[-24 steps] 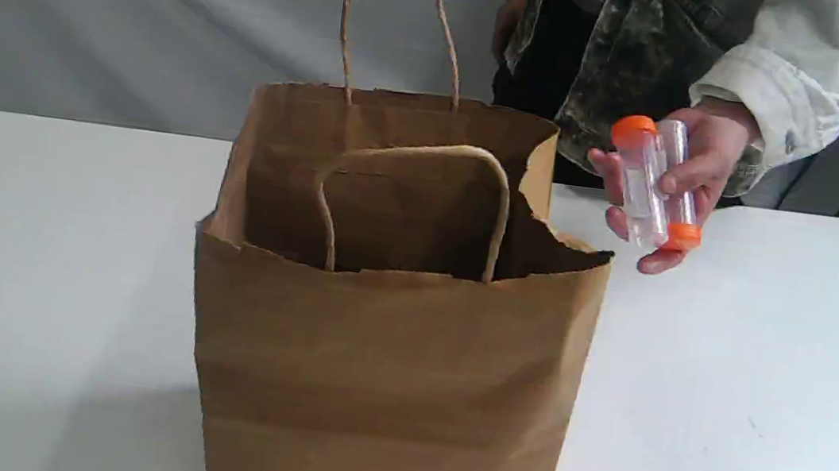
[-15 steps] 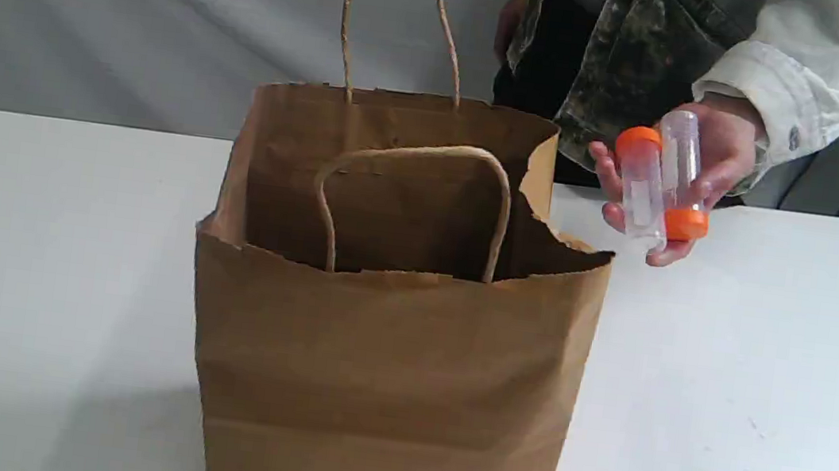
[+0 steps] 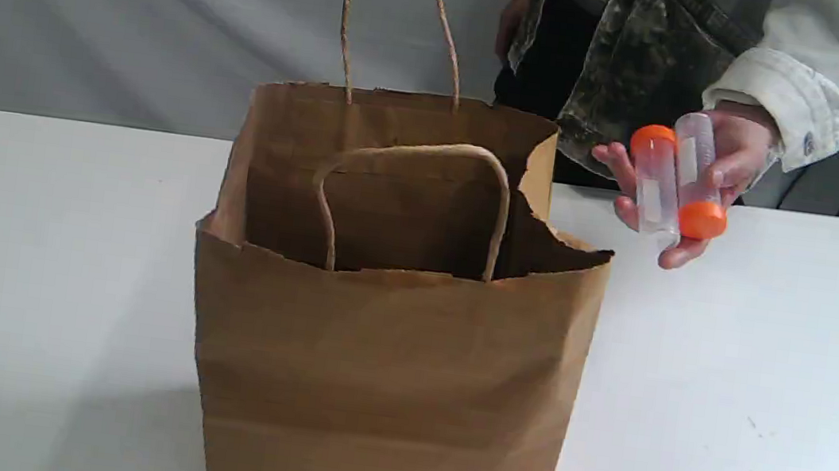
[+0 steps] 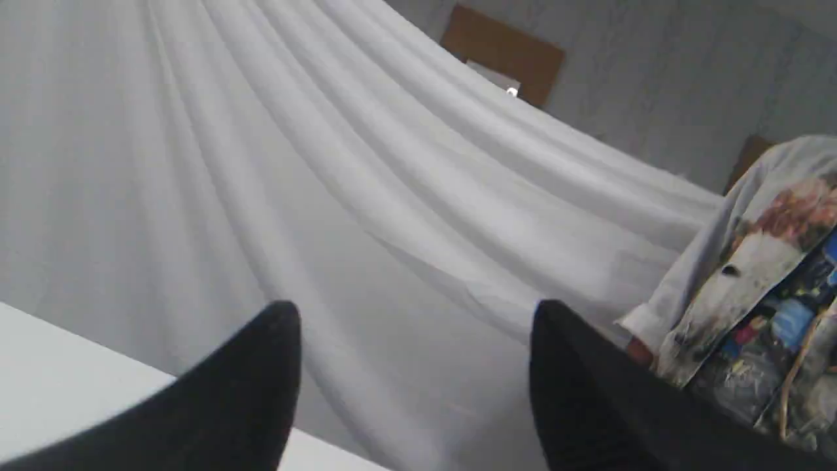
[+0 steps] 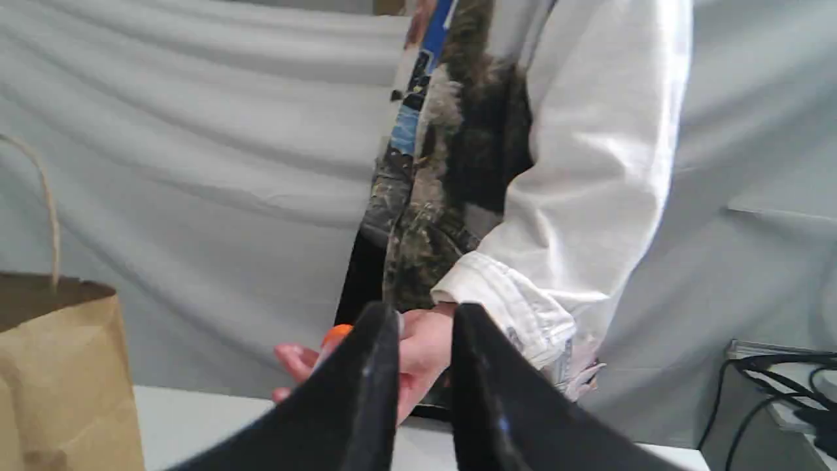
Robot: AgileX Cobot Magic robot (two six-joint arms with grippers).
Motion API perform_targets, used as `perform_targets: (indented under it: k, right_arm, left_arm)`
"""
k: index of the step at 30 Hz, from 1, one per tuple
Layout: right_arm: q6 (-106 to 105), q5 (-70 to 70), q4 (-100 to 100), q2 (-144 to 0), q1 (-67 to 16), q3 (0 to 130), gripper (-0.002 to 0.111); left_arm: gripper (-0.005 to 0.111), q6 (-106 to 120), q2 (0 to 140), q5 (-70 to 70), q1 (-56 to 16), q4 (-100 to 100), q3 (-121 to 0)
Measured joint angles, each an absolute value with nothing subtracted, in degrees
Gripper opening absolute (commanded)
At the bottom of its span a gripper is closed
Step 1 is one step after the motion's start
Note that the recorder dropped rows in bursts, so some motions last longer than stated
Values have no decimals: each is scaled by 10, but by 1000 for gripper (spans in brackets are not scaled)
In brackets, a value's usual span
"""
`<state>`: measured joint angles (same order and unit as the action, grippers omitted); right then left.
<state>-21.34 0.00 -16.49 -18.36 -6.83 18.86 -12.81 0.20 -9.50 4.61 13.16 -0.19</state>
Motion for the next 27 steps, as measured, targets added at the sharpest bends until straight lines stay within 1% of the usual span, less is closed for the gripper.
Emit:
perform_targets:
  k: [6, 9, 11, 14, 16, 21, 24, 27]
  right_arm:
    - [-189, 31, -173, -249, -79, 225, 16]
    - [-173, 66, -179, -281, -79, 251, 16]
    - [-161, 97, -188, -306, -79, 273, 16]
    - [-143, 155, -194, -349, -79, 310, 16]
    - [-139, 212, -194, -377, -79, 339, 16]
    - [-143, 384, -172, -456, -79, 437, 16]
    - [-151, 459, -166, -500, -79, 499, 22]
    - [-159, 479, -166, -532, -79, 550, 36]
  left_arm:
    - [54, -151, 2, -88, 46, 121, -5]
    - [53, -154, 2, -56, 46, 81, -36]
    - [50, -154, 2, -31, 46, 65, -68]
    - [46, -155, 8, 30, 46, 55, -107]
    - [47, -155, 29, 63, 46, 55, -119]
    - [47, -156, 85, 85, 46, 55, -141]
    - [47, -159, 104, 83, 46, 55, -155]
    - [47, -159, 110, 73, 46, 55, -160]
